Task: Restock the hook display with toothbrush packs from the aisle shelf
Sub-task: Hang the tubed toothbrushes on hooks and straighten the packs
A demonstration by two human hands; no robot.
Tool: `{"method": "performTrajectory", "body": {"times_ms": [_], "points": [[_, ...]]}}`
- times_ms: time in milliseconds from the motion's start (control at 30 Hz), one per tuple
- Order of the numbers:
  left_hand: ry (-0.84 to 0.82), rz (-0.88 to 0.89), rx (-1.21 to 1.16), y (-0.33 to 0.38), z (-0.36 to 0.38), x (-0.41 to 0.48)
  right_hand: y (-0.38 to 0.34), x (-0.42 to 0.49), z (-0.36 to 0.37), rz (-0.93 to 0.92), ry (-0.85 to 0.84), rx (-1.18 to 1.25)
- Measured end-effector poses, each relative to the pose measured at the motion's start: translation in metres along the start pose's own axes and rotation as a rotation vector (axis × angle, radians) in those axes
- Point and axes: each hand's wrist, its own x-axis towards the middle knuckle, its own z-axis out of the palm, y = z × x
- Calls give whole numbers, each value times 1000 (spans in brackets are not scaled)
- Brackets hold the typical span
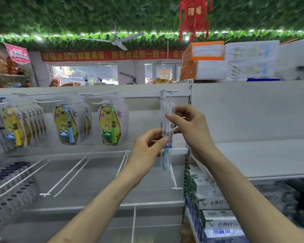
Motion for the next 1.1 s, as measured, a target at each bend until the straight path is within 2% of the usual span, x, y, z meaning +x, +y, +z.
{"method": "performTrajectory", "body": {"times_ms": [200,533,800,933,1000,1100], "points": [[9,-2,8,-13,6,13,22,14,-1,37,30,-26],[79,-74,227,-60,8,114,83,88,11,36,40,-331],[176,-112,210,-78,5,136,103,105,15,27,38,-346],[198,-98,318,-77,1,133,107,102,14,31,22,-340],[184,-86,379,-74,0,133,108,100,12,37,-9,-341],[77,-125,415,-71,-2,139,114,101,10,128,-102,-280]]}}
